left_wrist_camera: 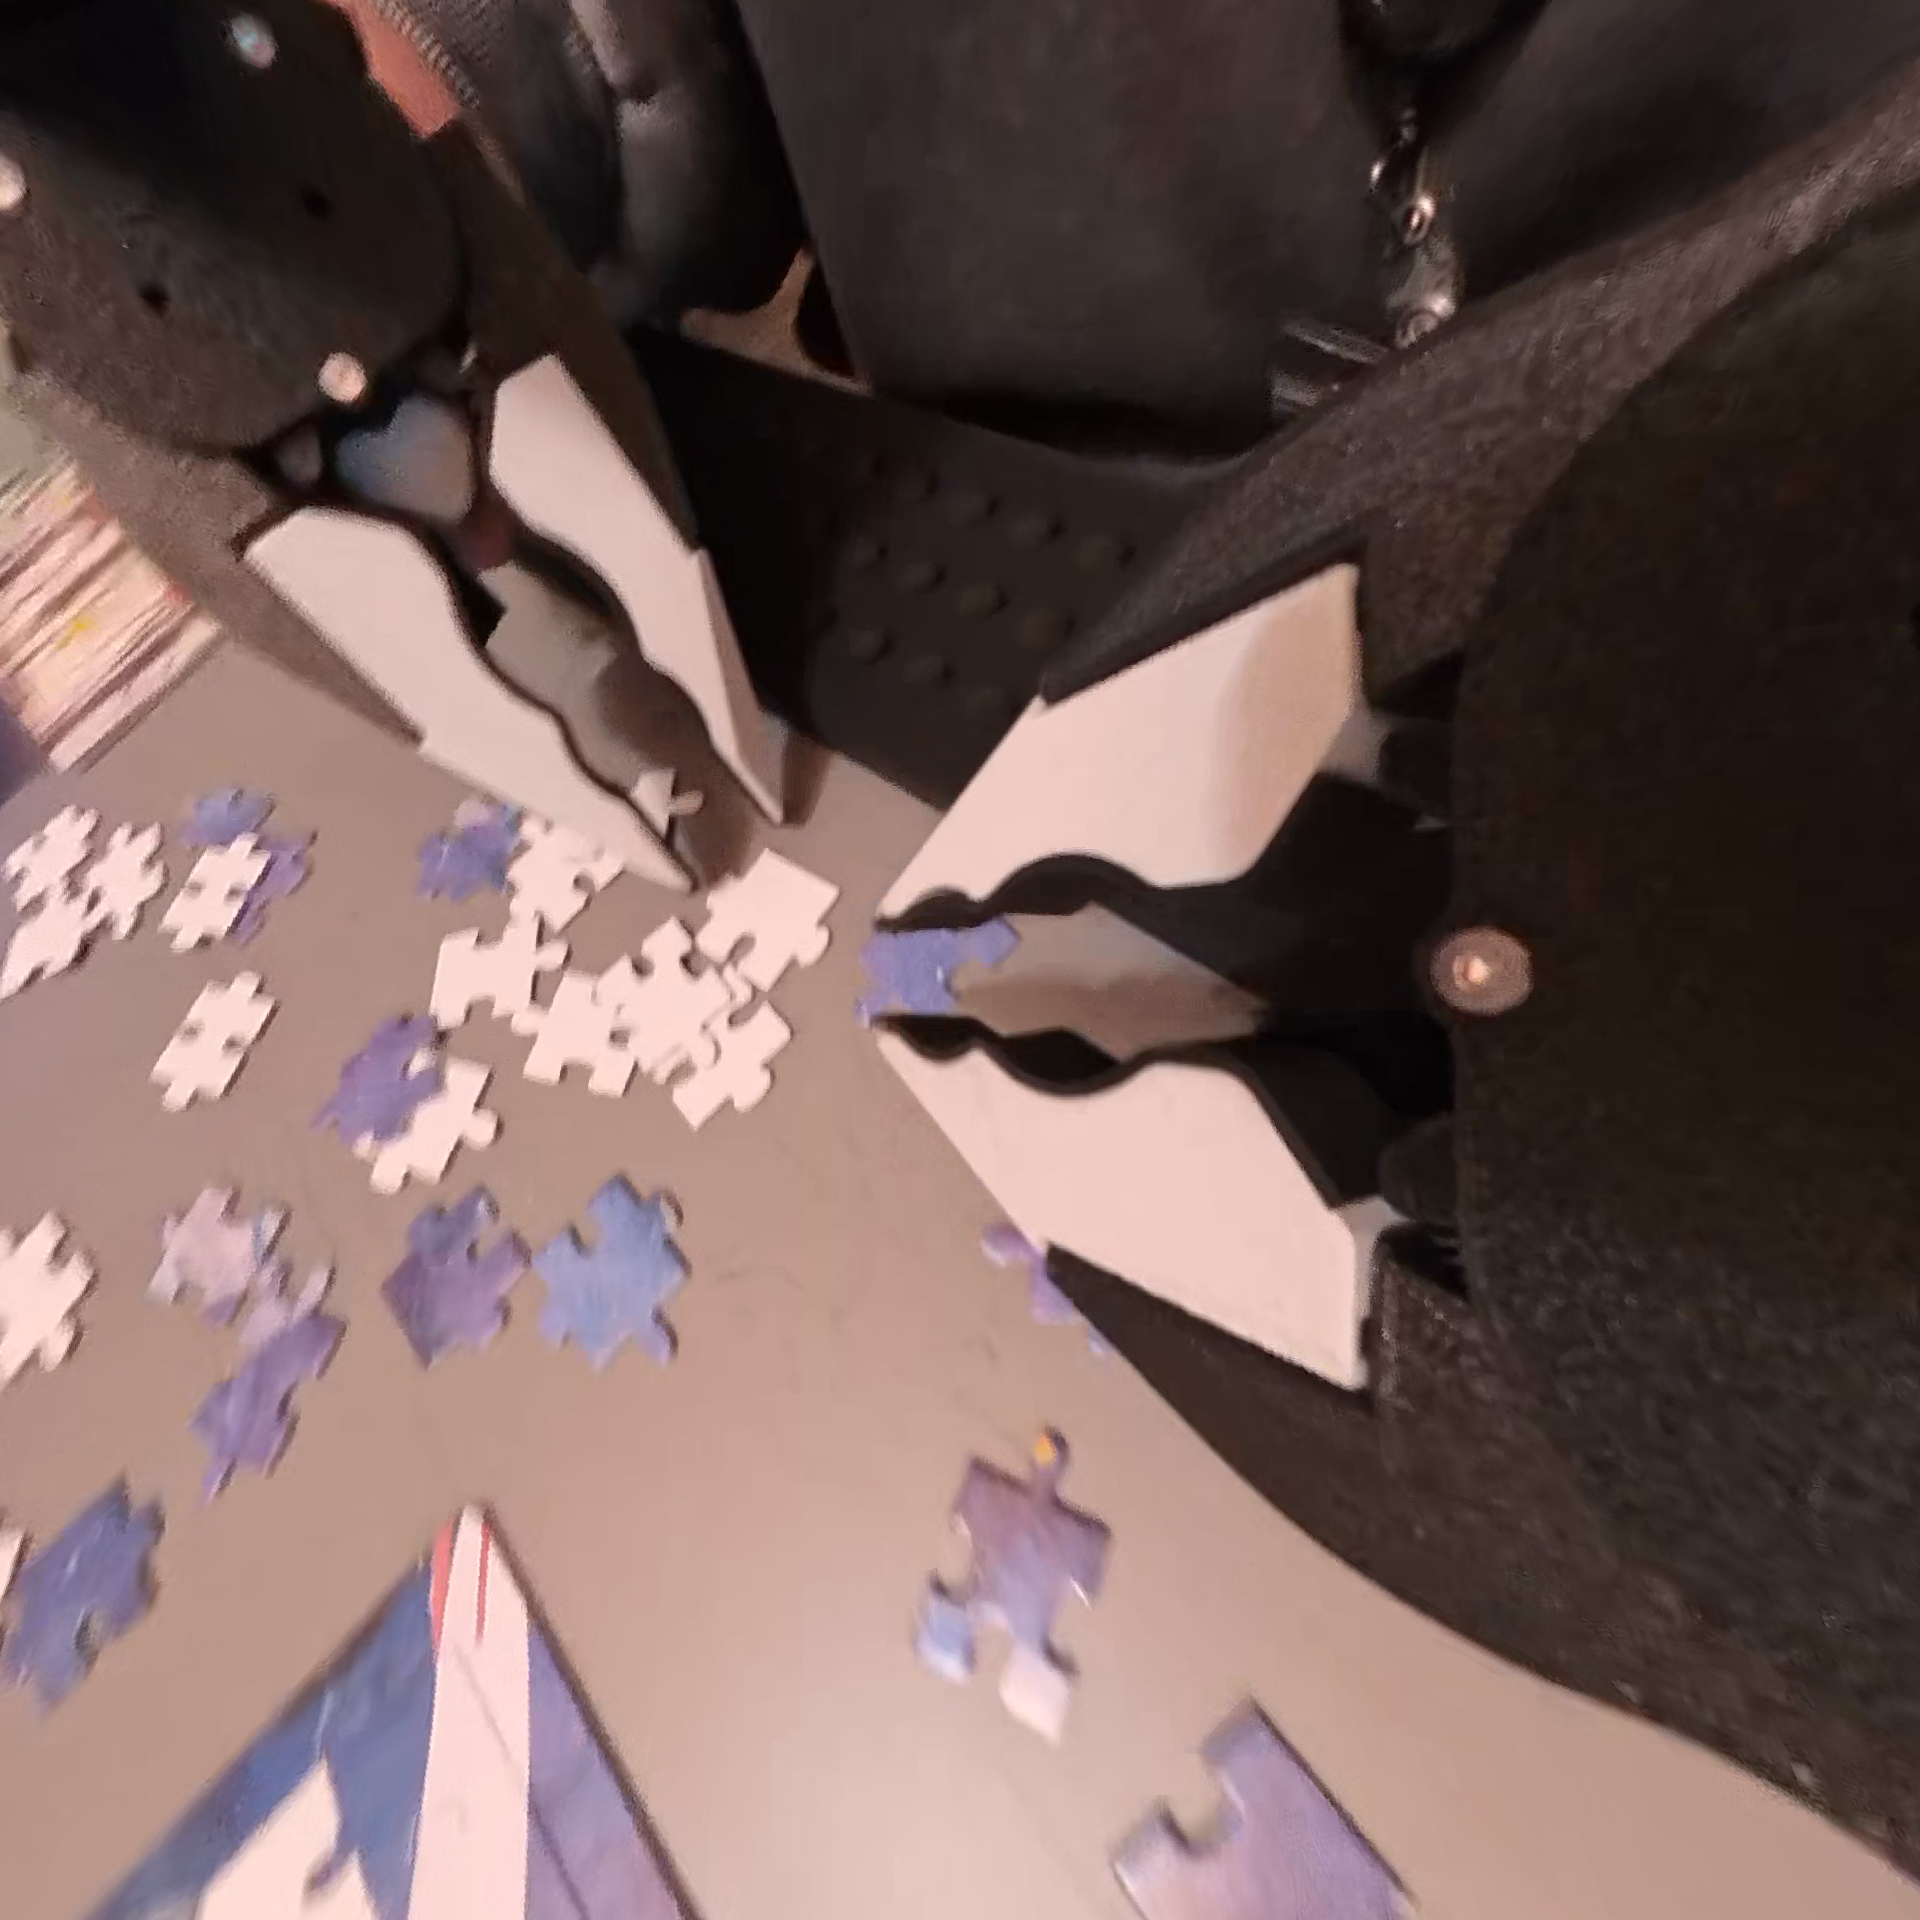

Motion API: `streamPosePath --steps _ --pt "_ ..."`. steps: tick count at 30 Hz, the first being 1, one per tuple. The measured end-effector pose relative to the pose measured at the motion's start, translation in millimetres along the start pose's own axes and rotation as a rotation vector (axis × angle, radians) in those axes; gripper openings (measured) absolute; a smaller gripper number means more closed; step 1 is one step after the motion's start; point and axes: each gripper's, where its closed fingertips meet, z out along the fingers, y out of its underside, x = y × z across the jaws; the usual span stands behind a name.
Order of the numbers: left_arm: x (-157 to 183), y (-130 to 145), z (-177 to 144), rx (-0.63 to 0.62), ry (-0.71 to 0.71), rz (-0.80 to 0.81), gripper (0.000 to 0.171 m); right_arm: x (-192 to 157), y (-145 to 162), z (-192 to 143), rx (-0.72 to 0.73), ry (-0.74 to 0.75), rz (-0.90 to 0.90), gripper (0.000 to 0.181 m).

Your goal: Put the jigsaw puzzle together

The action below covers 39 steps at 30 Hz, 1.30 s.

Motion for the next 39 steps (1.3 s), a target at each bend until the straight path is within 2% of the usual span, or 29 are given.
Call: streamPosePath --steps 1,2,4,7,9,12,17,20,23,24,25,27,28,30,32,35,37,39 --pt "4 1 7 -0.023 0.012 0.023 0.001 0 1 -1 0.011 -0.008 0.052 0.024" --pt "6 2 15 -0.046 0.003 0.056 0.0 0 0 -2 0.037 -0.022 0.105 0.025" --pt "3 3 26 -0.086 -0.05 0.12 0.0 4 2 -5 0.071 -0.018 0.168 0.02" --pt "1 5 37 -0.14 -0.089 0.191 0.0 11 13 -1 0.012 0.03 0.118 0.018" --pt "1 10 42 -0.178 -0.096 0.209 0.0 13 9 1 0.018 0.027 0.092 0.017" --pt "-1 10 44 -0.191 -0.117 0.21 0.0 6 3 5 0.02 -0.055 0.087 0.006" --pt "-1 11 44 -0.189 -0.109 0.193 0.0 7 1 5 0.025 -0.105 0.115 0.006" --pt "-1 11 44 -0.188 -0.111 0.195 0.0 6 -2 4 0.066 -0.123 0.153 0.012" --pt "-1 11 44 -0.188 -0.111 0.194 0.0 6 -24 -5 0.2 -0.142 0.205 0.032" --pt "-1 11 43 -0.187 -0.112 0.189 0.0 2 -39 -13 0.282 -0.182 0.212 0.02" --pt "-2 11 43 -0.184 -0.115 0.18 0.0 -10 -56 -24 0.371 -0.279 0.209 0.001" --pt "-7 10 40 -0.176 -0.143 0.16 0.0 -22 -81 -40 0.49 -0.377 0.223 0.012" --pt "-11 10 38 -0.173 -0.159 0.15 0.0 -27 -85 -44 0.505 -0.406 0.216 0.019" --pt "-16 10 30 -0.166 -0.174 0.132 0.001 -26 -83 -50 0.517 -0.405 0.218 0.02" --pt "-20 10 20 -0.147 -0.189 0.123 0.002 -17 -65 -45 0.456 -0.336 0.232 0.022" --pt "-17 11 9 -0.126 -0.158 0.153 0.002 -6 -19 -29 0.261 -0.202 0.226 0.022" --pt "-7 11 11 -0.121 -0.11 0.2 0.001 -12 4 -19 0.143 -0.189 0.225 0.019" --pt "4 10 20 -0.124 -0.062 0.25 0.0 -24 13 -13 0.084 -0.209 0.218 0.018"
